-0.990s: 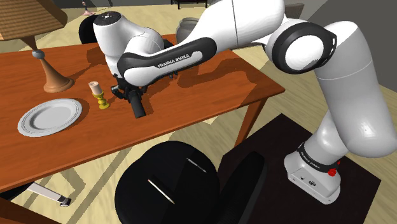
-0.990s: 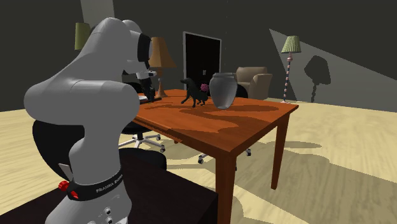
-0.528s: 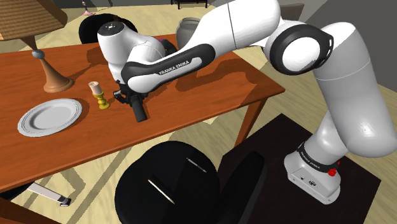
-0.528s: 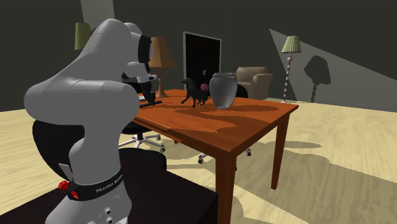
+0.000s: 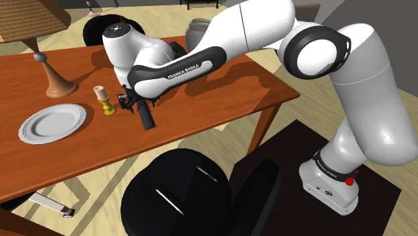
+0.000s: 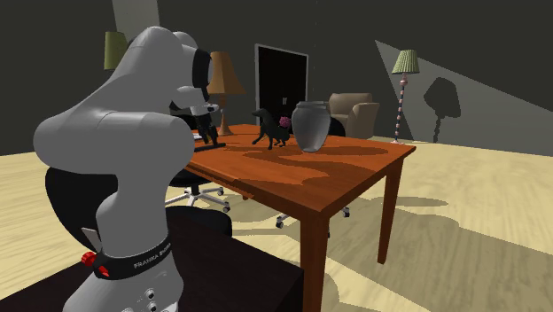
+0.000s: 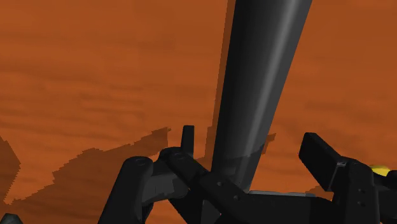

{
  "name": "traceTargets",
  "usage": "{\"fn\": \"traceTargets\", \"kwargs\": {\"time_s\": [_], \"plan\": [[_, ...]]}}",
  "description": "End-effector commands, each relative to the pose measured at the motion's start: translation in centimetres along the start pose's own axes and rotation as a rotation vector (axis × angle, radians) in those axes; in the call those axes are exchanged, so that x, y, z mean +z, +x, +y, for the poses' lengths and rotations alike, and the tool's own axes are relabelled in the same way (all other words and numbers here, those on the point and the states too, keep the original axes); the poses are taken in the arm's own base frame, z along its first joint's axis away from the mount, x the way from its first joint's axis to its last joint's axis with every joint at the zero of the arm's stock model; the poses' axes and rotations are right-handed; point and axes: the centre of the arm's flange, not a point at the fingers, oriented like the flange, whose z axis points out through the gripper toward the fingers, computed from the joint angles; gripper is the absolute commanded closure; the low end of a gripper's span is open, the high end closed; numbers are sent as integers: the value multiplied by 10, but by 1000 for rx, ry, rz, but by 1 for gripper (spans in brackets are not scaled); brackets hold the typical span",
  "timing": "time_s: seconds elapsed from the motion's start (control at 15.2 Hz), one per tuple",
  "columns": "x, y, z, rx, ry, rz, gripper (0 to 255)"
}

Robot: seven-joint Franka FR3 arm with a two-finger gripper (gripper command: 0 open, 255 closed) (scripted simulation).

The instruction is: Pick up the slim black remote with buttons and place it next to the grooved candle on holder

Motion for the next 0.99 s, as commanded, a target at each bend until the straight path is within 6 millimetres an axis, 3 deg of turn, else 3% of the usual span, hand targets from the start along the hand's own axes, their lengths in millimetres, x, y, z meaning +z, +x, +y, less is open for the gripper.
{"fn": "traceTargets", "kwargs": {"time_s": [0.0,0.13,0.4,0.92], "plan": [[0,0,0,0,0,0,0],[0,0,0,0,0,0,0],[-50,0,0,0,0,0,0],[-50,0,0,0,0,0,0]]}}
